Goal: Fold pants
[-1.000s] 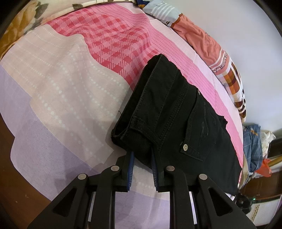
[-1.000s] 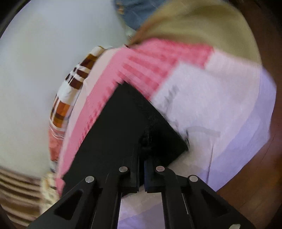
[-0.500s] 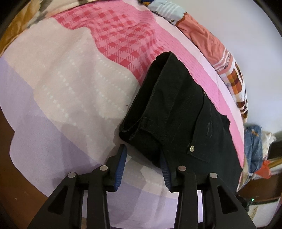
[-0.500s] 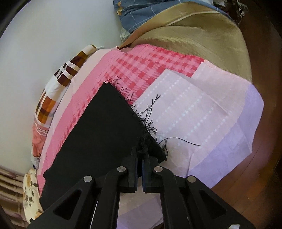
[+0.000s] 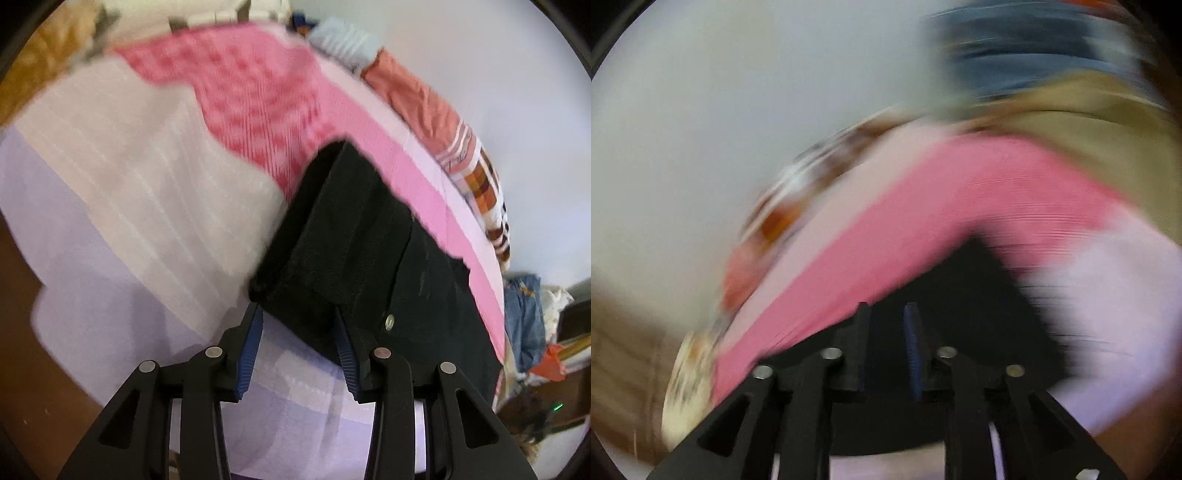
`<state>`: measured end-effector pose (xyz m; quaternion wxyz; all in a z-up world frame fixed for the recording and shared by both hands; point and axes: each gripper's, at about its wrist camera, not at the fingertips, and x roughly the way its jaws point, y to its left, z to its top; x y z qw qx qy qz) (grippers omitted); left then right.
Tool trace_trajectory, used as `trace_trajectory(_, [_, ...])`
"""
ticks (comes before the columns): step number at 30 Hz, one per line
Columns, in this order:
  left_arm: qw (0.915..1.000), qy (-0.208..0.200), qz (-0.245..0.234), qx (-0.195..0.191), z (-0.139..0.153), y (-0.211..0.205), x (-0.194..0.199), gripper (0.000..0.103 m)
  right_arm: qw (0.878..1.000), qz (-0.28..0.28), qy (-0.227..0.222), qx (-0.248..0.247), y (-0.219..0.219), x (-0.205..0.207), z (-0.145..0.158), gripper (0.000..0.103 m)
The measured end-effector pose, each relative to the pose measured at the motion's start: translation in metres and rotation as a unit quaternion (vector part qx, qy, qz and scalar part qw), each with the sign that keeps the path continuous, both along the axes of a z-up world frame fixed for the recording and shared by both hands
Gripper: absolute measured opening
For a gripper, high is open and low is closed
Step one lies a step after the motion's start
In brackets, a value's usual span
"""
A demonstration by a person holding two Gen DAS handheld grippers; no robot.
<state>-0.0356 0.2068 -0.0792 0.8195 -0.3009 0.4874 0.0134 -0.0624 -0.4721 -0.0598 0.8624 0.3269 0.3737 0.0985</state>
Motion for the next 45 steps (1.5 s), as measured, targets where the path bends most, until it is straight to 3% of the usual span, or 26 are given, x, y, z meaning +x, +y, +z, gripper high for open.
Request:
trace_trajectory(1, [0.9998,-0.01,0.006,0.014,0.006,0.001,-0.001,0.041,0.998,0.062,-0.006,-0.006,0.035,0.026,0.005,0.042])
trace_trajectory(3, [0.9971,-0.043,0.02,0.059,0.026,-0.001,-0.005,0.043,0.985,0.165,-0.01,-0.046,0.106,0.07,0.005,0.044])
trace_trajectory(7, [0.994,-0.068,-0.014,0.085,0.041,-0.022,-0.002,0.051,0.95,0.286,0.002,-0.122,0.211,0.14,-0.022,0.044])
trace_trajectory(12, [0.9902,-0.062,-0.059,0.11,0.031,-0.049,0.013,0.053,0.927,0.342,0.02,-0.151,0.26,0.196,-0.056,0.044])
trace_trajectory(18, [0.9891,-0.046,-0.071,0.12,0.014,-0.058,0.024,0.053,0.903,0.391,0.037,-0.175,0.289,0.215,-0.079,0.044])
trace_trajectory(21, [0.9896,-0.044,-0.069,0.119,0.01,-0.058,0.028,0.054,0.884,0.423,0.052,-0.192,0.304,0.218,-0.091,0.043])
trace_trajectory(23, [0.9899,-0.043,-0.067,0.118,0.008,-0.057,0.03,0.055,0.873,0.446,0.052,-0.188,0.313,0.215,-0.094,0.023])
trace_trajectory(26, [0.9904,-0.038,-0.066,0.115,0.007,-0.056,0.034,0.055,0.857,0.461,0.032,-0.229,0.328,0.209,-0.091,0.013])
trace_trajectory(31, [0.9899,-0.046,-0.058,0.121,0.005,-0.056,0.036,0.055,0.873,0.425,0.014,-0.241,0.33,0.218,-0.087,0.008])
trace_trajectory(35, [0.9887,-0.047,-0.059,0.129,-0.001,-0.056,0.038,0.056,0.902,0.385,0.028,-0.195,0.315,0.241,-0.098,0.007])
trace_trajectory(40, [0.9854,-0.043,-0.072,0.148,-0.004,-0.062,0.042,0.058,0.905,0.382,0.021,-0.186,0.313,0.243,-0.102,0.006])
trace_trajectory(45, [0.9866,-0.051,-0.069,0.139,-0.007,-0.058,0.041,0.058,0.904,0.388,0.017,-0.177,0.314,0.245,-0.105,0.007])
